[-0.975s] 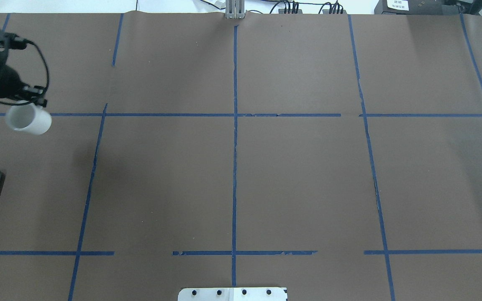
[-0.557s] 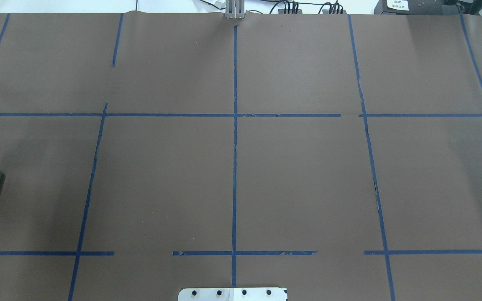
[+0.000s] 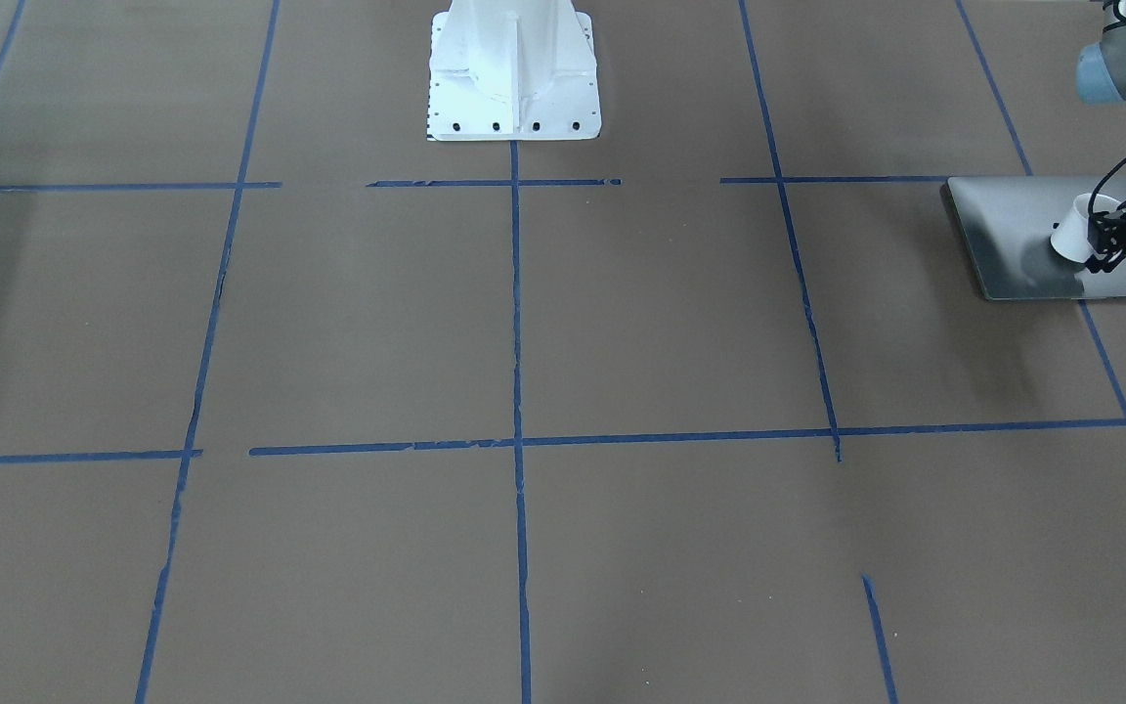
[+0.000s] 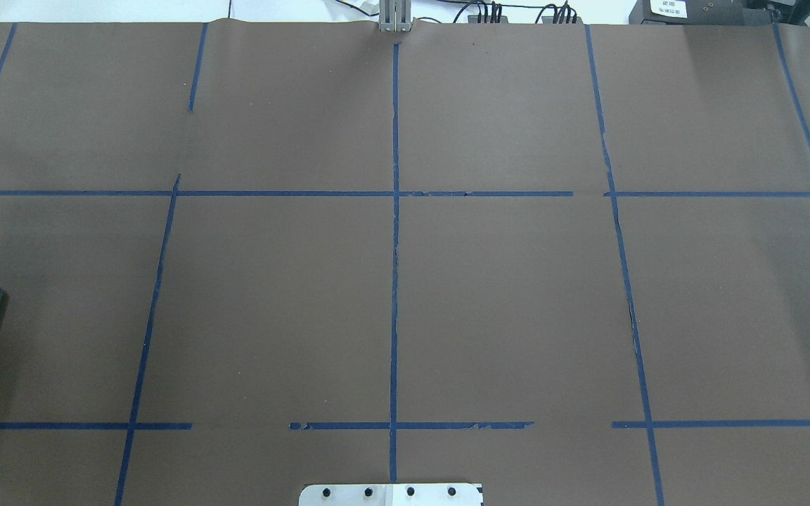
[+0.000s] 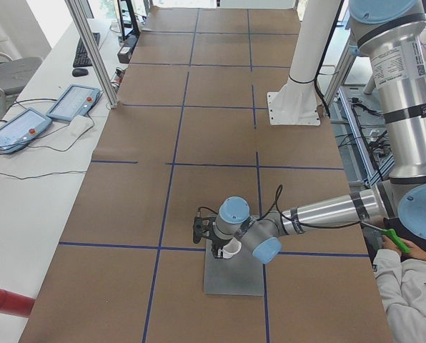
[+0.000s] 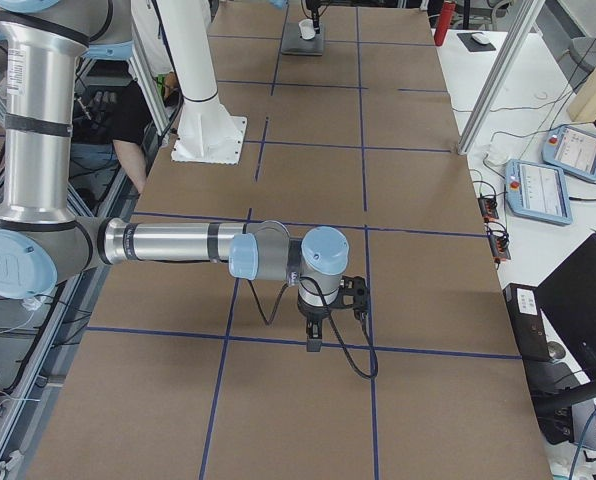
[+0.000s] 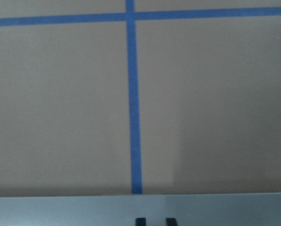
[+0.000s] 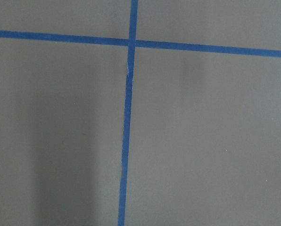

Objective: Place cup on laptop
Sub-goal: 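Move the held cup over the grey laptop with the left gripper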

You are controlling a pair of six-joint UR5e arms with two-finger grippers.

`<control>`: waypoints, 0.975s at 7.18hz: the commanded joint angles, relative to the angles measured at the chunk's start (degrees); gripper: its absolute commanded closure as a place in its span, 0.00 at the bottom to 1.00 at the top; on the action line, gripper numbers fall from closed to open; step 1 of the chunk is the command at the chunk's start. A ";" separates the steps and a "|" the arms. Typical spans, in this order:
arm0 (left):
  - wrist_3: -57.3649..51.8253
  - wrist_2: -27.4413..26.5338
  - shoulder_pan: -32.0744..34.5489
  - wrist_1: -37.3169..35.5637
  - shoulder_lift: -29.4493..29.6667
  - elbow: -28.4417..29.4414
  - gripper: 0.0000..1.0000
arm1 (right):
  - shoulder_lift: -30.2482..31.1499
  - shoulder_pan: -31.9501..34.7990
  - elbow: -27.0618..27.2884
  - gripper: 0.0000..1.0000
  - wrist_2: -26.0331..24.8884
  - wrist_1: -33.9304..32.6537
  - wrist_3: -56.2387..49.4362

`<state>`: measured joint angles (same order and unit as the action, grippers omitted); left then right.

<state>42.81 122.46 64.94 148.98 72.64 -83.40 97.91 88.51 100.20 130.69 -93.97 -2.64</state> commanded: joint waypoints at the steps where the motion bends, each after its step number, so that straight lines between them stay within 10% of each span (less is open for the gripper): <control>1: 0.87 0.23 -0.16 0.35 -0.22 0.34 1.00 | 0.00 0.00 0.00 0.00 0.01 0.01 0.00; 7: 0.79 3.22 -0.34 0.17 -1.54 0.17 1.00 | 0.00 0.00 0.00 0.00 0.01 -0.08 0.00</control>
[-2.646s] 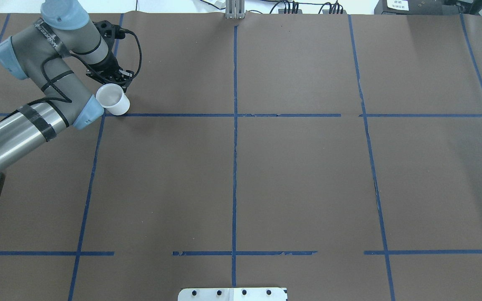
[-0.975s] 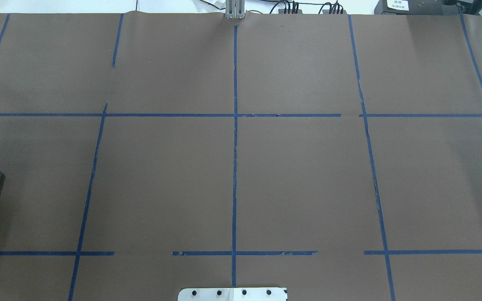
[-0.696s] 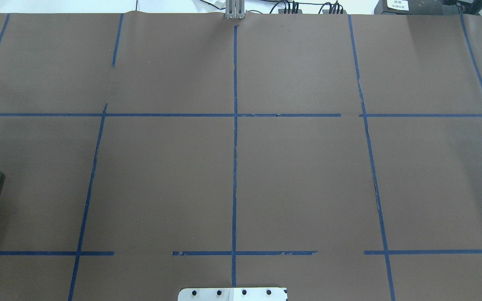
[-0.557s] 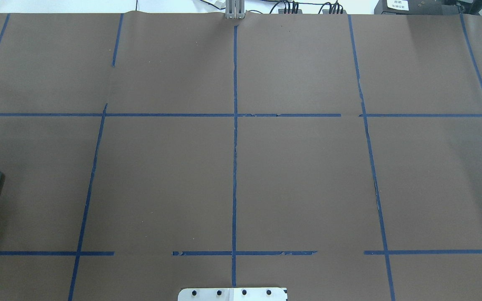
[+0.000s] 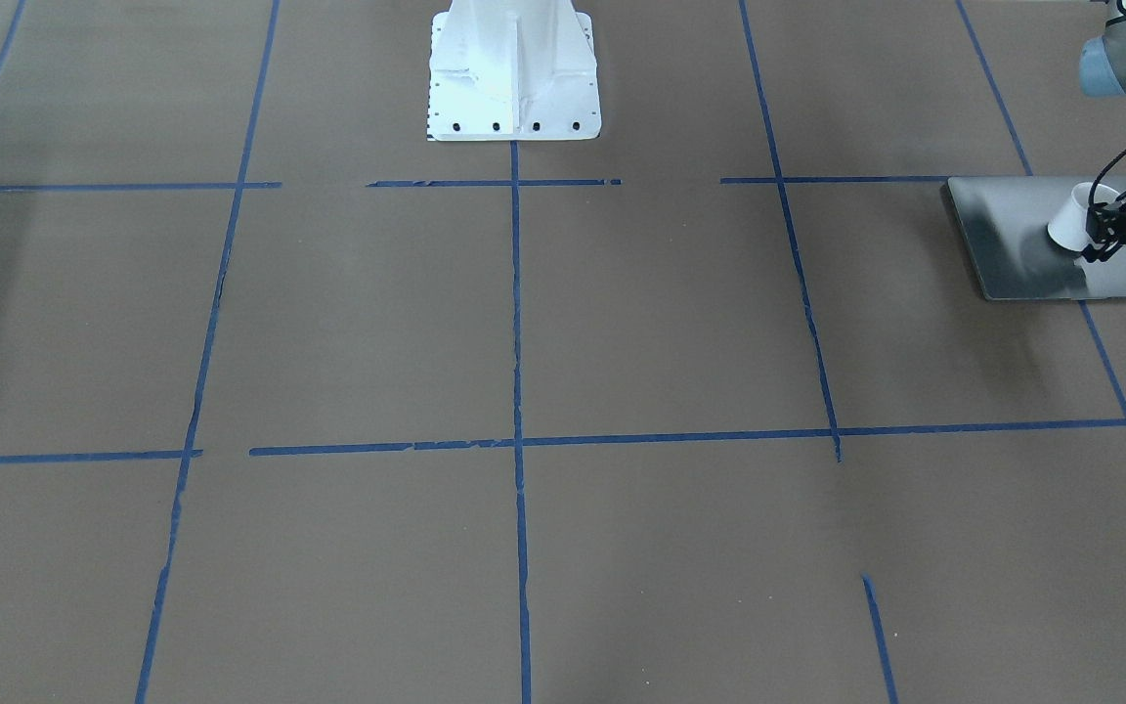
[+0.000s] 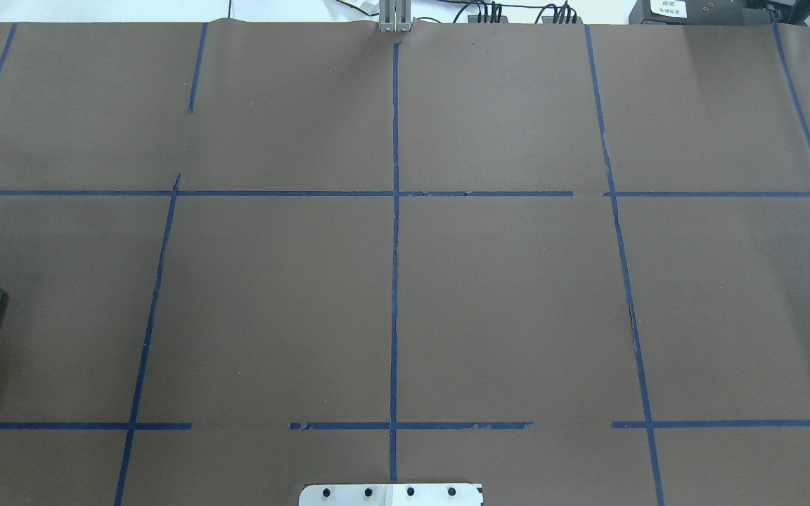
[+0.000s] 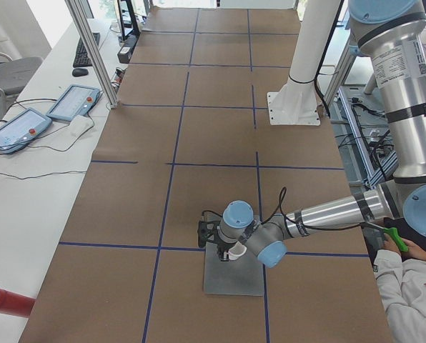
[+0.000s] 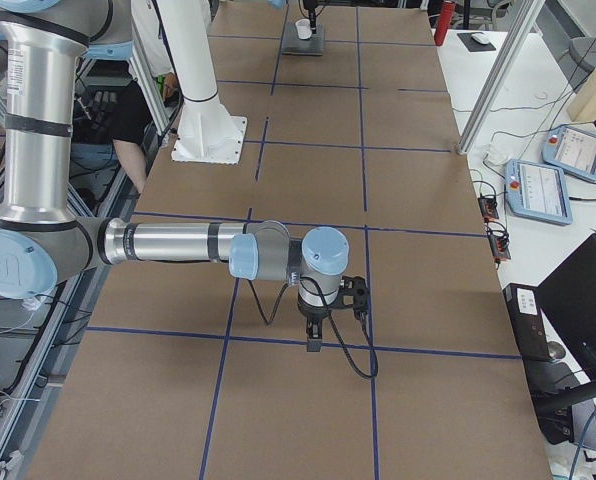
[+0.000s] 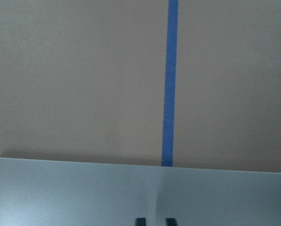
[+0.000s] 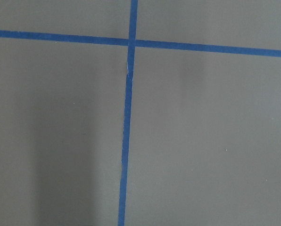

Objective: Place cup on laptop
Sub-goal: 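Move the held cup over the grey laptop with the left gripper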

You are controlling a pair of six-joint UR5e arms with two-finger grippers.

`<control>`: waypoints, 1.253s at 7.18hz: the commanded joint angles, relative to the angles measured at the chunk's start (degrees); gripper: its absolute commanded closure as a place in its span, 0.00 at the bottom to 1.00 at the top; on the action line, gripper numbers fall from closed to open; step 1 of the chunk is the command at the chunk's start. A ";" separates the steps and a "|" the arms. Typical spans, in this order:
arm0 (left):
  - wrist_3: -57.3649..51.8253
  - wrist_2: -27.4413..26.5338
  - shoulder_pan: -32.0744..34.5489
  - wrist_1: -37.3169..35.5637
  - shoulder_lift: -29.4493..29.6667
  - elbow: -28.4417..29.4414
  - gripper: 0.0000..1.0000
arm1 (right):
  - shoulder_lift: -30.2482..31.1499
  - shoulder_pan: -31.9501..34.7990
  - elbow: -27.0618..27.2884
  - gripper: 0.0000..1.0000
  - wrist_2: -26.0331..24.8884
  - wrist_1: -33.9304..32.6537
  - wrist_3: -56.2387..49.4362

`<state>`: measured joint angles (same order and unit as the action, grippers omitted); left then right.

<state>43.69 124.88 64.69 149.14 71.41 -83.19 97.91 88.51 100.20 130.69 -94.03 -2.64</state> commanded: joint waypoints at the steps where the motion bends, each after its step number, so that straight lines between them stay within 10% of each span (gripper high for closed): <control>1: -0.10 0.89 -0.17 0.01 -0.31 0.04 0.81 | 0.00 0.00 0.00 0.00 0.00 0.08 0.00; 3: -0.53 0.80 -0.18 0.01 0.04 -0.13 0.06 | 0.00 0.00 0.00 0.00 0.00 0.08 0.00; 6: -3.15 2.19 0.44 -1.12 0.13 -3.71 0.00 | 0.00 0.00 0.00 0.00 0.00 0.08 0.00; 9: -24.69 6.78 15.24 -22.91 0.39 -14.67 0.00 | 0.00 0.00 0.00 0.00 0.00 0.08 0.00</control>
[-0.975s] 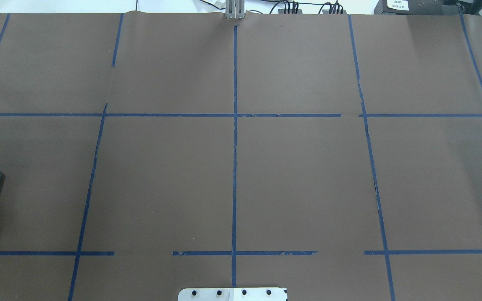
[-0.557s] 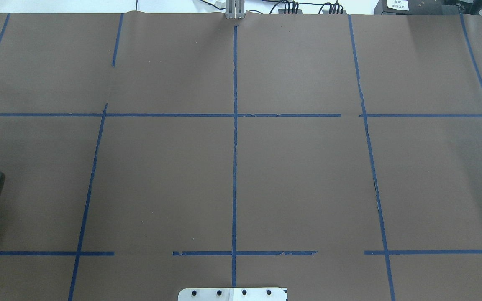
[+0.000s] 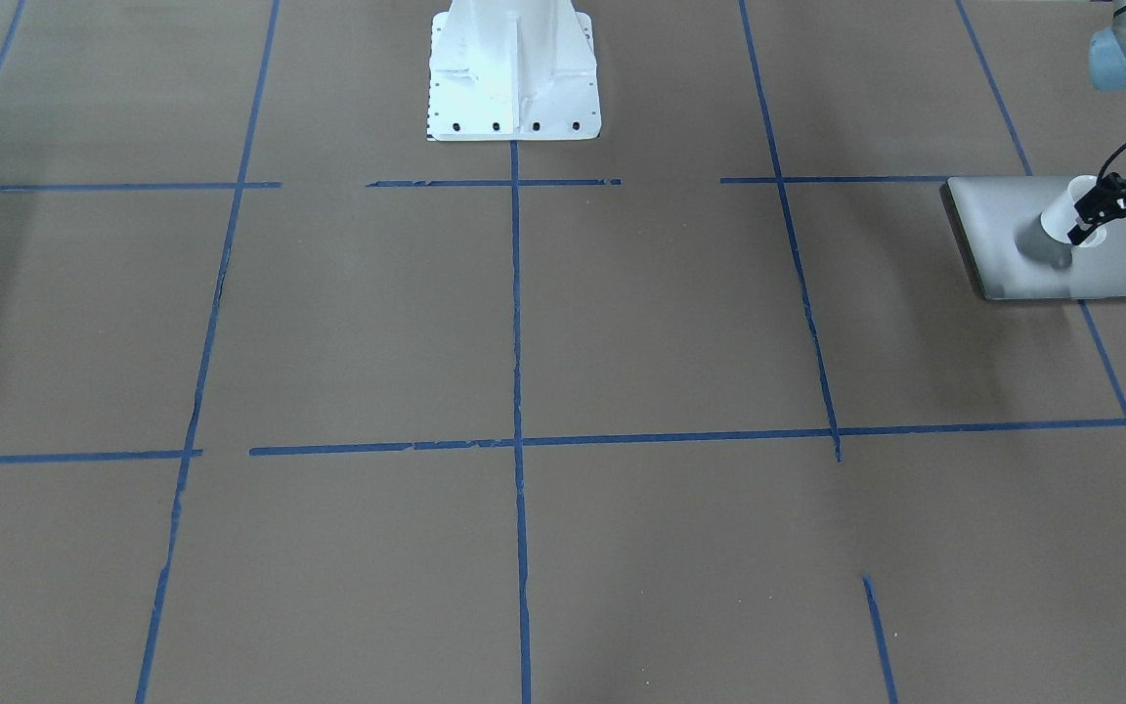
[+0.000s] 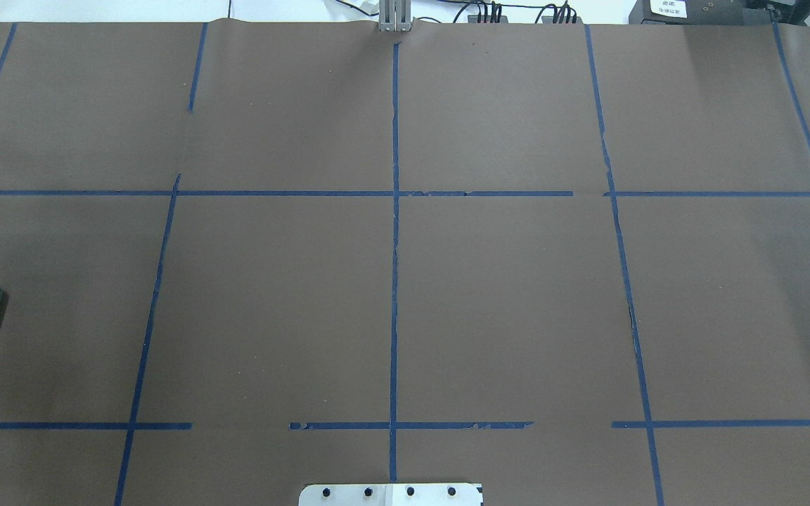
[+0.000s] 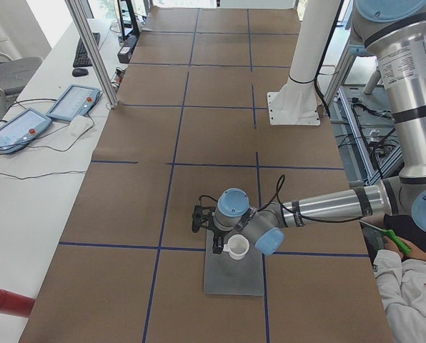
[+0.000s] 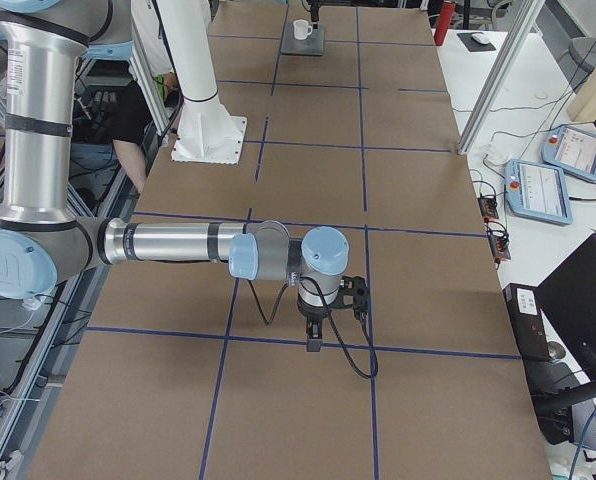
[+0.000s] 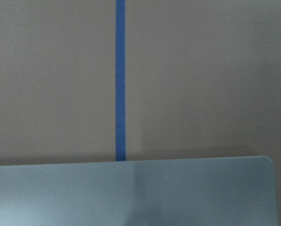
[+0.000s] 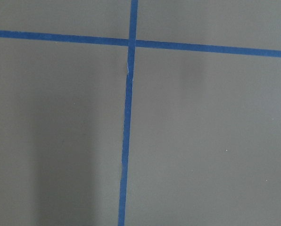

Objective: Place cup on laptop
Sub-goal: 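Move the held cup over the grey laptop with the left gripper, then lower the cup onto the laptop lid and open the left gripper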

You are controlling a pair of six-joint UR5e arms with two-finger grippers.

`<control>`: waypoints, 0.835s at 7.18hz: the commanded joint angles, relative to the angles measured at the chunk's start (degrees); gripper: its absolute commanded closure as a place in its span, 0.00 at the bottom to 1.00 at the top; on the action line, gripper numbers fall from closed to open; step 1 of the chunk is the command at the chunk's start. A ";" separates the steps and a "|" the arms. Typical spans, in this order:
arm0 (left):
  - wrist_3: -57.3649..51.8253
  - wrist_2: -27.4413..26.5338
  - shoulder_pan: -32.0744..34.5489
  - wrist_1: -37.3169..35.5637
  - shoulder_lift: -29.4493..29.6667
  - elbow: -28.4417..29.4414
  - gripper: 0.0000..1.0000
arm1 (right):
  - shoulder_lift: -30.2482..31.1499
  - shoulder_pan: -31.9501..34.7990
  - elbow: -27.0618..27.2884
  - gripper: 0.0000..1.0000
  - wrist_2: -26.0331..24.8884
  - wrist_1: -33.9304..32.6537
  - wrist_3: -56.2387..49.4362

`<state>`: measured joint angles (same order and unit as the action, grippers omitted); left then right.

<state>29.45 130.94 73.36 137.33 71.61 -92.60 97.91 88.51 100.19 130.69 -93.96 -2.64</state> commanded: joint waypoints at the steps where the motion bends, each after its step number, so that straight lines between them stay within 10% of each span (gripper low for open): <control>1: -20.47 0.20 12.88 -22.86 0.46 -10.10 0.00 | 0.00 0.00 0.00 0.00 0.00 -0.09 0.00; 3: -29.34 0.01 17.85 -37.26 4.93 -14.44 0.00 | 0.00 0.00 0.00 0.00 0.00 0.00 0.00; 6: -30.41 0.80 18.57 -39.85 4.68 -15.51 0.00 | 0.00 0.00 0.00 0.00 0.00 0.00 0.00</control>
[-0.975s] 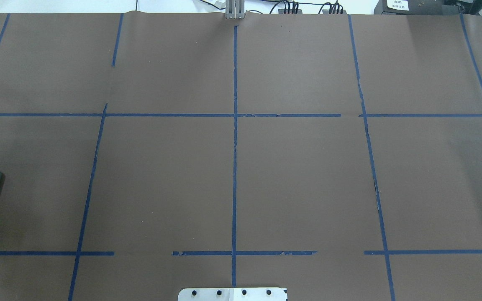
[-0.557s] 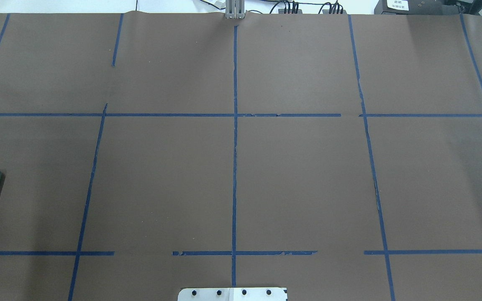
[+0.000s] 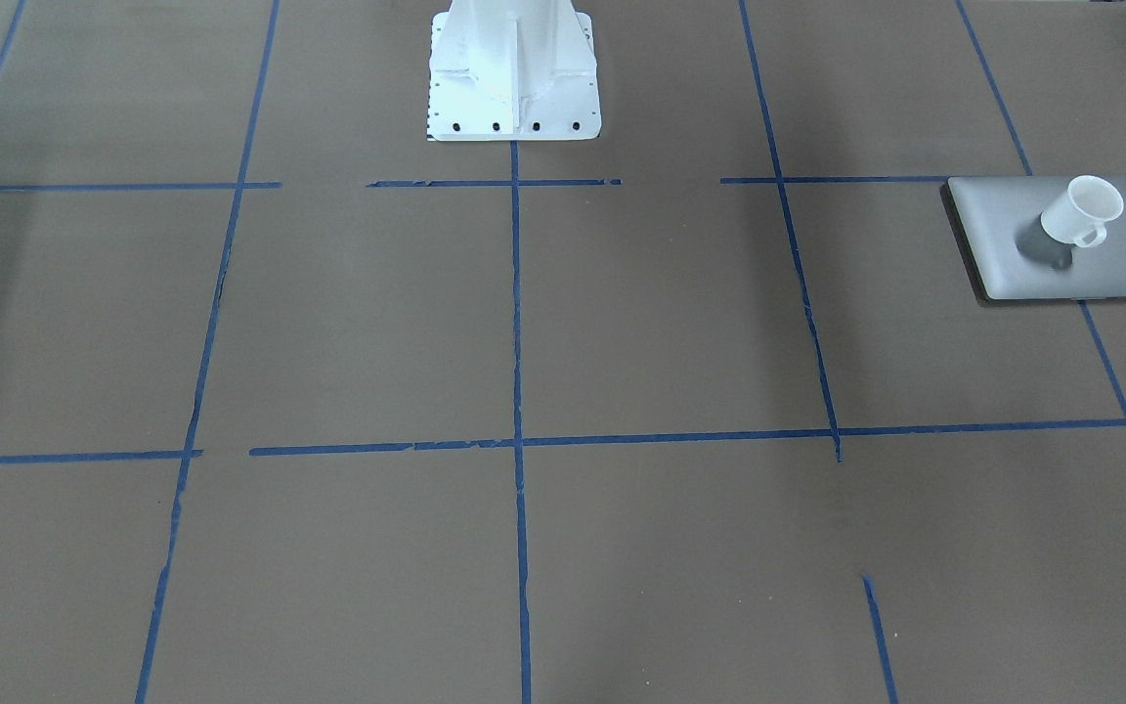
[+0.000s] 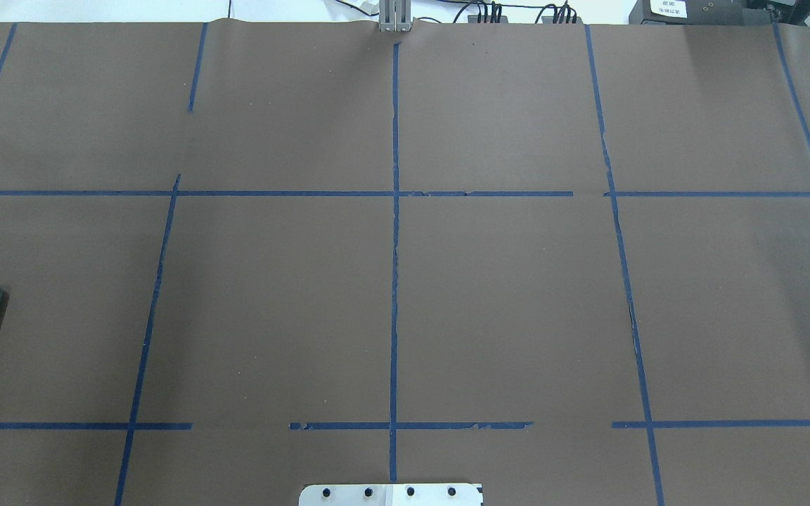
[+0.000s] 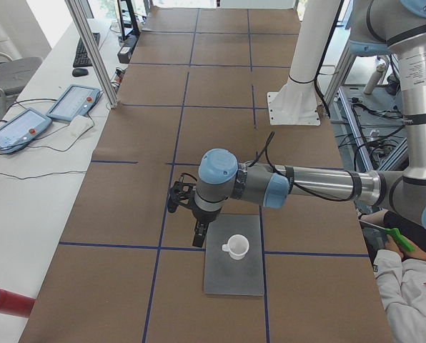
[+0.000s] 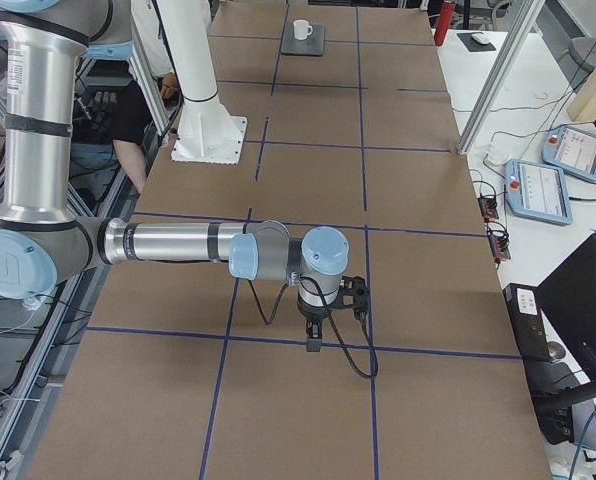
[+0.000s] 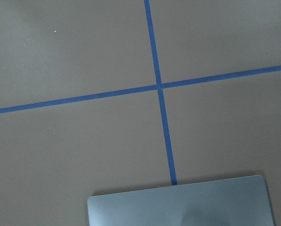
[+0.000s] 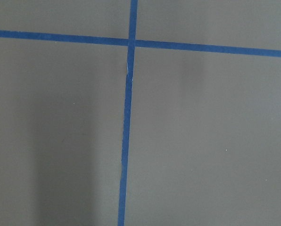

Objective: Place cup on laptop
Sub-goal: 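Lower the cup onto the laptop lid and open the left gripper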

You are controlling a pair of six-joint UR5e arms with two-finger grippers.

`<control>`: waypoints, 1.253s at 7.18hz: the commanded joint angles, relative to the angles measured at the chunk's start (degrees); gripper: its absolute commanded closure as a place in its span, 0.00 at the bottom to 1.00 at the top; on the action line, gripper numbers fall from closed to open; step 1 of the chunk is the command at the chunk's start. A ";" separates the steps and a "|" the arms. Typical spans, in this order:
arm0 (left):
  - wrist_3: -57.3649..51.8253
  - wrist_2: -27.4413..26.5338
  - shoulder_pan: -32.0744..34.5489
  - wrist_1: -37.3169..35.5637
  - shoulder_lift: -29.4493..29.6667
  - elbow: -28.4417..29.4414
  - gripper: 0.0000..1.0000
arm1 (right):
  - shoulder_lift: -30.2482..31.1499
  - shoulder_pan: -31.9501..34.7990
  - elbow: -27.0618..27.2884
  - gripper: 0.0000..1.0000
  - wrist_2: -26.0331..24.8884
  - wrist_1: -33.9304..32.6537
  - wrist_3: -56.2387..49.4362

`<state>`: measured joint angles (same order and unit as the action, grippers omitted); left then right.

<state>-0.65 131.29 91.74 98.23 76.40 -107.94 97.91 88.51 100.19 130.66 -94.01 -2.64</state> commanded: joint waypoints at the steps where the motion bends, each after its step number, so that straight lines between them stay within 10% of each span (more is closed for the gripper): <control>1: 0.04 0.64 0.19 -1.89 0.06 -0.60 0.00 | 0.00 0.00 0.00 0.00 0.04 -0.03 0.00; 9: -0.05 2.83 -0.25 -4.80 -1.87 -2.09 0.00 | 0.00 0.00 0.00 0.00 0.04 0.06 0.00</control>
<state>-0.86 134.02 91.53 93.22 74.74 -109.21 97.91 88.51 100.20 130.69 -94.02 -2.64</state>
